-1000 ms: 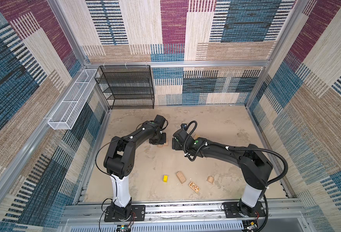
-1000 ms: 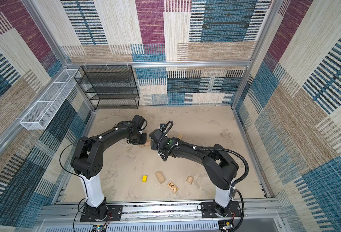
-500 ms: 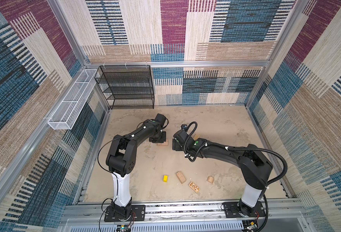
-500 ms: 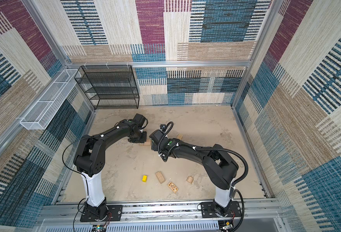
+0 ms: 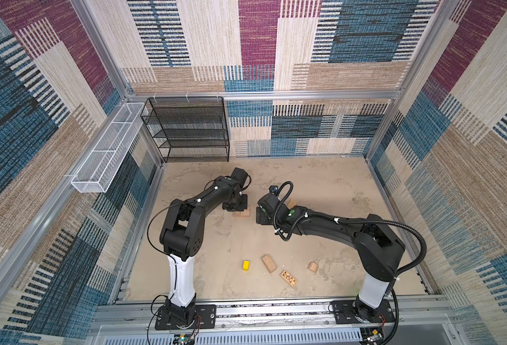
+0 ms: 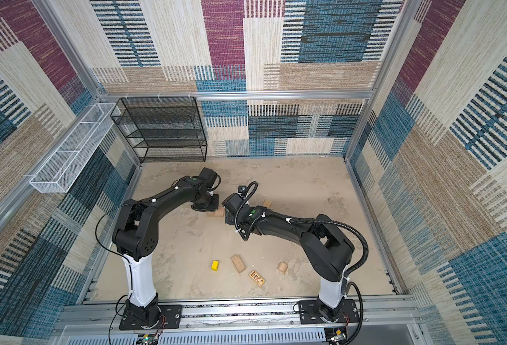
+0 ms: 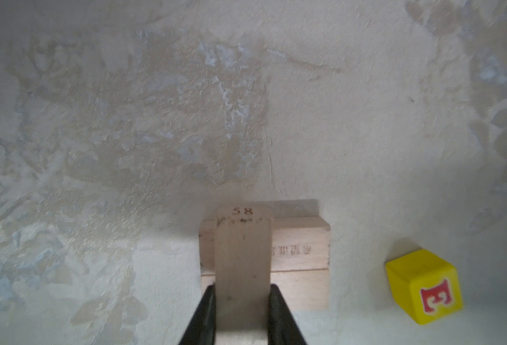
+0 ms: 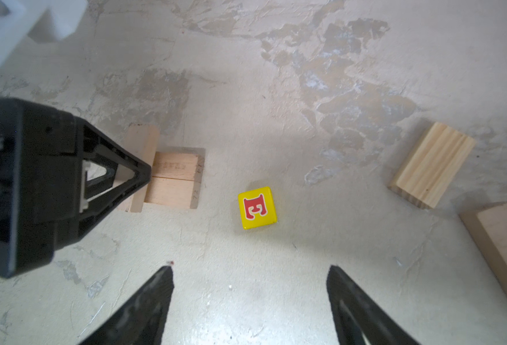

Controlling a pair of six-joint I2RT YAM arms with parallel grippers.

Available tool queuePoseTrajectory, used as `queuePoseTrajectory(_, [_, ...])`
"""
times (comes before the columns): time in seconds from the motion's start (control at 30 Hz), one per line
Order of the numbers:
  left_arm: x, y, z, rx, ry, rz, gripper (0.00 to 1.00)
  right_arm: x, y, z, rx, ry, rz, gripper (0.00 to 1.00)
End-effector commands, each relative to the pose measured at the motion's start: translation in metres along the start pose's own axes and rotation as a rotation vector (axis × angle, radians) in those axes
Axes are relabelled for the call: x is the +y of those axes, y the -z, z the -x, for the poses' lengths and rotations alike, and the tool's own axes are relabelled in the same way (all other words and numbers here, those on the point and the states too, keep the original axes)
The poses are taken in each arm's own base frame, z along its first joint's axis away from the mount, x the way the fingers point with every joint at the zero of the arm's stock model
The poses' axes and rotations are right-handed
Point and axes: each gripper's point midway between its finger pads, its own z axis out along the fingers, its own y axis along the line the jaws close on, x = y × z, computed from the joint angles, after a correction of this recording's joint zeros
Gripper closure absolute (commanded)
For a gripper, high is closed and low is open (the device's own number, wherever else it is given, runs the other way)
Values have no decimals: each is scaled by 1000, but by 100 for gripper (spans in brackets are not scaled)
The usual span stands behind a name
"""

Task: Build the wood block tower
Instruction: 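Lower block 58 crosswise onto the two flat blocks with the left gripper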

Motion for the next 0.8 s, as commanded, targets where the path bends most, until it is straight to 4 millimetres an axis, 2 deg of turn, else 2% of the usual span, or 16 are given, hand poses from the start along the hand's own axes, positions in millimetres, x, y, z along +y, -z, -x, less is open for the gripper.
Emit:
queuePoseTrajectory(0.0, [4,-2,-2,12,-14,21,100,3,0,1,-4,-11,13,17])
queuePoseTrajectory(0.27, [4,-4,-4,25,-7,15,100,4,-2,0,3,-9,13,17])
queuePoseTrajectory(0.53, [5,-5,-6,32,1,20,81,4,-3,-2,10,-7,16,16])
queuePoseTrajectory(0.77, [4,-3,-5,30,11,10,75,4,-4,-4,15,-5,16,16])
